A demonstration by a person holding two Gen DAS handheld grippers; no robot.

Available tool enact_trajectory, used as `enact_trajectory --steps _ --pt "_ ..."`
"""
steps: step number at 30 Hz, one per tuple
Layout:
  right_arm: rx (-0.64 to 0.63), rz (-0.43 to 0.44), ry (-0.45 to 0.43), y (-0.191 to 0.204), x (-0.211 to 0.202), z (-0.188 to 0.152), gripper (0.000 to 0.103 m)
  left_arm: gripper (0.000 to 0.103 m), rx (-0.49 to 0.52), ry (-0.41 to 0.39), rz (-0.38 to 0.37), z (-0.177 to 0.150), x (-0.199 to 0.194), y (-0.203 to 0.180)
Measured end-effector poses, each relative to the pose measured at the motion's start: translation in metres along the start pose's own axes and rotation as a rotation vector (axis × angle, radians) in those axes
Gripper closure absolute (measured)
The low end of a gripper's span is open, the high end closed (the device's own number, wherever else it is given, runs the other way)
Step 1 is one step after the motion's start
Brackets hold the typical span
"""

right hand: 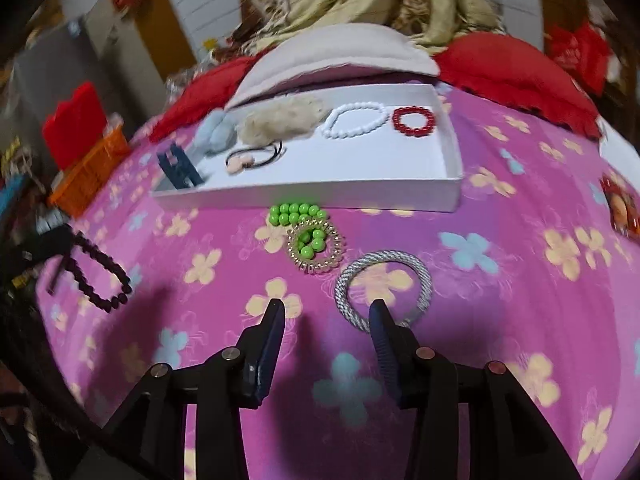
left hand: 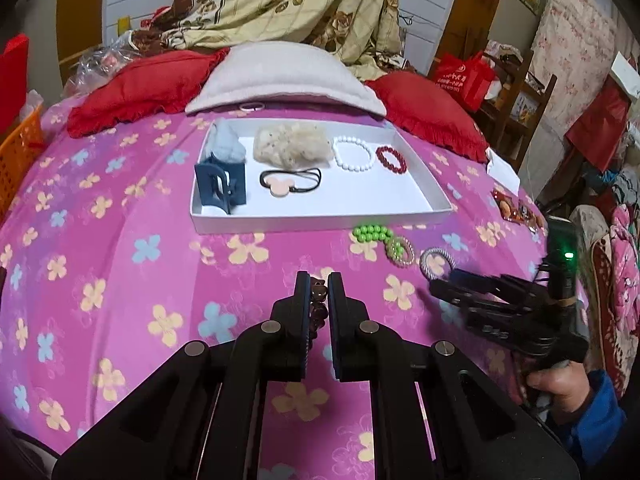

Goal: Organize jewelry
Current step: 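Lift the dark bead bracelet with left tool while right tool grasps silver bangle, then lower both bracelets into the tray and open both tools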

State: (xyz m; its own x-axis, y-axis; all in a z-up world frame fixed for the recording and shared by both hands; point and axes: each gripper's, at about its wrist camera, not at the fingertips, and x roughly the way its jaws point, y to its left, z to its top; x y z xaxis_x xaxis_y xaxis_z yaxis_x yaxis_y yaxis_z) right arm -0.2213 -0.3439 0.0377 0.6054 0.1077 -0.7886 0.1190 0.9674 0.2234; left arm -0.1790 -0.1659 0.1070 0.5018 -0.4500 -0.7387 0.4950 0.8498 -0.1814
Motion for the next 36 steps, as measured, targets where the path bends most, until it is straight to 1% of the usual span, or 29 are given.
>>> enact_trajectory --steps 1,3,4,5,6,7,11,14,17,21,25,30,32,36 --pt "-0.018 -0.026 0.009 0.003 0.006 0.001 0.064 0.096 0.002 0.003 0.001 -0.001 0.001 -0.001" --pt "-0.025 -0.033 0.021 0.002 0.014 0.003 0.069 0.096 0.009 0.006 0.004 -0.002 0.002 -0.002" --pt "-0.033 -0.042 0.009 0.003 0.015 0.004 0.077 0.096 0.012 0.007 0.006 -0.003 0.002 -0.003" --pt "-0.038 -0.053 0.011 0.003 0.017 0.006 0.080 0.096 0.015 0.006 0.007 -0.004 0.001 -0.003" --pt "-0.039 -0.049 0.016 0.002 0.018 0.007 0.090 0.096 0.019 0.005 0.010 -0.004 0.001 -0.003" --pt "-0.032 -0.034 0.024 -0.001 0.018 0.008 0.096 0.096 0.022 0.004 0.012 -0.005 0.001 -0.004" --pt "0.035 0.028 0.030 -0.012 0.014 0.010 0.097 0.096 0.024 0.002 0.014 -0.005 0.000 -0.004" --pt "0.109 0.088 -0.005 -0.020 0.000 0.010 0.097 0.096 0.026 -0.005 0.014 -0.004 -0.005 -0.004" --pt "0.148 0.126 -0.047 -0.024 -0.019 0.016 0.097 0.096 0.028 -0.013 0.003 0.000 -0.010 -0.005" --pt "0.163 0.160 -0.093 -0.024 -0.040 0.034 0.097 0.096 0.023 -0.023 -0.025 0.014 -0.017 -0.006" --pt "0.173 0.206 -0.125 -0.021 -0.051 0.059 0.097 0.096 0.031 -0.044 -0.044 0.040 -0.022 -0.008" --pt "0.141 0.231 -0.125 -0.007 -0.044 0.085 0.097 0.096 0.054 -0.057 -0.032 0.072 -0.016 -0.012" --pt "0.124 0.239 -0.118 0.000 -0.036 0.095 0.097 0.096 0.055 -0.052 -0.026 0.083 -0.007 -0.011" --pt "0.110 0.247 -0.095 0.009 -0.014 0.110 0.097 0.096 0.041 -0.015 -0.007 0.105 0.025 -0.004"
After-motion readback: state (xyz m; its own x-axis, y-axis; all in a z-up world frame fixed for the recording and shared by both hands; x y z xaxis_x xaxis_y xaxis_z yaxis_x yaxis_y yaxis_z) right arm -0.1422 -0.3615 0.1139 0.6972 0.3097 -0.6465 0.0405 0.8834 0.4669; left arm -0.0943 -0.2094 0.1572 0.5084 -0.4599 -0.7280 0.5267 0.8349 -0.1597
